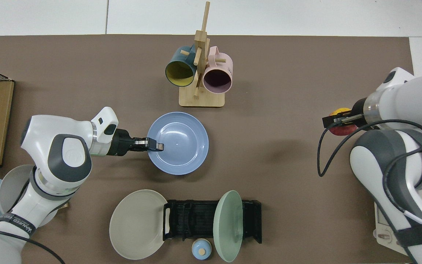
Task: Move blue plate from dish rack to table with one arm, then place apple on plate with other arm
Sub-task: 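Lift the blue plate out of the rack with the left gripper onto the table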
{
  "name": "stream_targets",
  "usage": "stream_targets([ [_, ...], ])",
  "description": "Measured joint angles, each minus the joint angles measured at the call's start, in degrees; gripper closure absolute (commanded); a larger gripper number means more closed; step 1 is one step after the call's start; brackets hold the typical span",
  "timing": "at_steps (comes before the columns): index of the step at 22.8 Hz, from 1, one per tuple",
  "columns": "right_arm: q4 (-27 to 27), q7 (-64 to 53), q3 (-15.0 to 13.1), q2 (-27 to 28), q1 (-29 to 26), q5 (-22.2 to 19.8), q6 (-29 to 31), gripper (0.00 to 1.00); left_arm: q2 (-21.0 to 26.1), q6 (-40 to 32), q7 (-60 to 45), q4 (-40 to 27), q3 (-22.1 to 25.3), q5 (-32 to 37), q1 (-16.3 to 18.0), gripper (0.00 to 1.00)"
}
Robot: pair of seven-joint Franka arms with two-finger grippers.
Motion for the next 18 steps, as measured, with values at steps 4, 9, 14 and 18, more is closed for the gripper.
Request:
stream_targets([
  [4, -0.9, -2.3, -0.1, -1.4, -2.6, 0.0, -1.2, 1.0, 2.5, 2.5, 0.0, 0.1, -2.2, -2.8, 0.0, 0.88],
  [9, -1.6, -2.7, 0.1, -1.6, -3.1, 0.0, -1.2, 1.0, 3.9, 4.8, 0.0, 0.2, -3.8, -3.7, -0.4, 0.6],
  [14, -1.7, 2.9, 0.7, -1.6, 1.3, 0.1, -0.5, 1.0, 4.1, 8.9, -0.4, 0.4, -4.2, -3.4, -2.8, 0.45],
  [18, -1.8, 11.0, 1.2, -1.5, 7.3, 0.0, 1.4, 1.0, 4.0, 12.5, -2.7, 0.5, -4.3, -1.2, -5.0, 0.32],
])
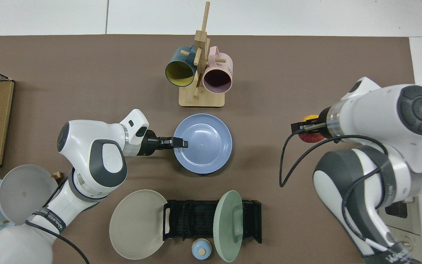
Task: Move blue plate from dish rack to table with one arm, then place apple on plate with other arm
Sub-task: 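Lift the blue plate out of the rack with the left gripper onto the table, then carry the apple over the plate with the right gripper while the left gripper withdraws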
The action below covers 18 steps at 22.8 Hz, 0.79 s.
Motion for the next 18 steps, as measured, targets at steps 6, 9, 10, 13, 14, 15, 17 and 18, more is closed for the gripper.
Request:
stream_targets([
  [6, -0.3, 9.0, 0.2, 1.1, 5.9, 0.0, 2.8, 1.0, -1.1, 0.4, -9.8, 1.9, 0.3, 13.6, 0.1, 0.1],
  [9, -0.5, 13.1, 0.1, 2.3, 8.4, 0.2, 5.5, 1.0, -2.4, 0.3, -16.0, 3.6, 0.4, 21.3, 0.3, 0.01],
  [10, -0.6, 14.7, 0.1, 2.8, 9.4, 0.2, 6.4, 1.0, -2.8, -0.1, -17.3, 4.4, 0.5, 23.3, 0.3, 0.01],
  [13, -0.8, 20.8, 0.1, 5.0, 13.6, 0.2, 9.6, 1.0, -4.2, -5.8, -22.1, 8.0, 0.7, 31.1, 0.7, 0.01],
  [14, -0.8, 22.6, 0.2, 5.9, 15.1, 0.2, 10.6, 1.0, -4.7, -8.6, -24.0, 9.6, 0.8, 34.4, 1.0, 0.01],
  [15, -0.8, 24.2, 0.2, 6.6, 16.5, 0.2, 11.5, 1.0, -5.1, -11.7, -25.9, 11.4, 0.8, 37.9, 1.2, 0.01],
  [17, -0.8, 26.9, 0.2, 8.2, 18.9, 0.2, 13.3, 1.0, -6.2, -17.9, -29.6, 15.1, 0.9, 44.4, 1.5, 0.0],
  [18, -0.8, 28.3, 0.2, 9.1, 20.2, 0.2, 14.5, 1.0, -7.0, -21.1, -31.3, 16.9, 0.9, 47.4, 1.5, 0.0],
])
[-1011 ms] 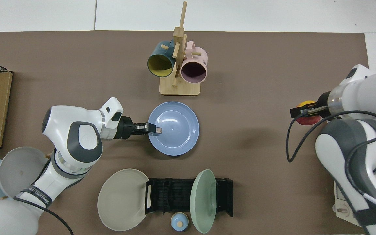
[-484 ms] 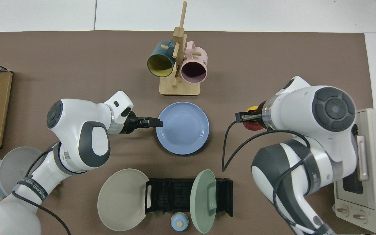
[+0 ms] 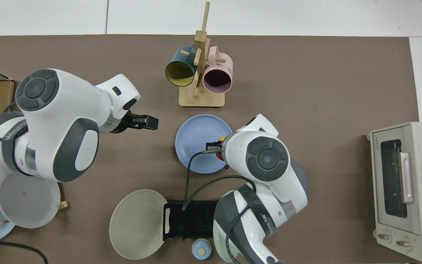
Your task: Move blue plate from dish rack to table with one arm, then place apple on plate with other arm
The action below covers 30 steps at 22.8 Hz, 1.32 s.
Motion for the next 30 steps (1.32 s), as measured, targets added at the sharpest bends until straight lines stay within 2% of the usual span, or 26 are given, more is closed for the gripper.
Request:
stream_targets([
  [3, 0.0, 3.2, -0.1, 2.7, 3.2, 0.0, 3.2, 1.0, -2.9, -5.6, -2.2, 2.8, -0.2, 3.7, 0.0, 0.0],
  [8, 0.6, 5.8, -0.3, 8.3, 7.3, -0.2, 8.5, 1.0, -8.2, -11.1, -3.5, 3.6, -0.2, 4.7, 0.0, 0.0],
  [12, 1.1, 5.8, -0.7, 10.7, 7.7, -0.9, 11.4, 1.0, -12.0, -15.1, -3.7, 4.1, 0.1, 4.8, 0.1, 0.0],
  [16, 1.4, 5.8, -1.1, 11.0, 7.6, -1.7, 11.7, 1.0, -15.1, -17.8, -3.7, 4.1, 0.4, 4.8, 0.2, 0.0],
  [23, 1.6, 5.5, -1.6, 11.2, 6.6, -4.8, 12.8, 0.99, -16.0, -19.4, -3.7, 4.1, 1.1, 4.8, 0.3, 0.0],
  [27, 1.6, 5.0, -1.6, 11.4, 5.5, -5.2, 13.6, 0.91, -16.0, -19.5, -3.7, 4.1, 2.0, 4.8, 0.3, 0.0],
  [30, 1.6, 4.3, -1.6, 11.7, 4.8, -5.2, 15.2, 0.89, -16.0, -19.6, -3.1, 4.1, 3.6, 4.8, 0.4, 0.0],
])
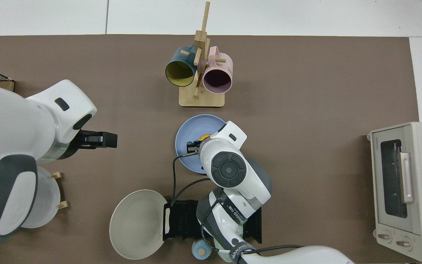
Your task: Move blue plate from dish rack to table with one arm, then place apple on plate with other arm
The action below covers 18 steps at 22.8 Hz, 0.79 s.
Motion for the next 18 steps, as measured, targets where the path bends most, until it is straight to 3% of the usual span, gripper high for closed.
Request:
stream_targets([
  [4, 0.1, 0.0, 0.3, 1.0, 0.1, 0.1, 0.4, 0.85, 0.0, -1.4, 0.9, 0.0, 2.0, 0.0, -0.9, 0.0],
  [6, 0.1, 0.0, 0.5, 1.4, 0.2, 0.1, 0.4, 0.82, 0.0, -1.6, 0.9, 0.1, 5.8, 0.0, -4.3, 0.0],
  [8, 0.2, 0.0, 0.5, 1.5, 0.3, 0.1, 0.5, 0.73, 0.0, -1.8, 1.0, 0.2, 11.3, 0.0, -9.5, 0.0],
  [9, 0.3, 0.0, 0.5, 1.5, 0.4, 0.1, 0.5, 0.61, 0.0, -1.9, 1.1, 0.3, 14.0, 0.0, -12.0, 0.0],
  [10, 0.3, 0.0, 0.5, 1.5, 0.4, 0.1, 0.5, 0.36, 0.0, -2.0, 1.2, 0.5, 16.4, 0.0, -14.4, 0.0],
  [11, 0.3, 0.0, 0.5, 1.5, 0.4, 0.1, 0.5, 0.0, 0.0, -2.2, 1.3, 0.9, 18.7, 0.0, -16.7, 0.0],
  [14, 0.3, 0.0, 0.5, 1.5, 0.4, 0.1, 0.5, 0.0, 0.2, -2.7, 1.4, 2.1, 23.2, 0.0, -21.5, 0.0],
  [18, 0.4, 0.0, 0.5, 1.6, 0.5, 0.1, 0.5, 0.0, 1.4, -4.0, 2.6, 4.3, 24.3, 0.0, -22.8, 0.0],
])
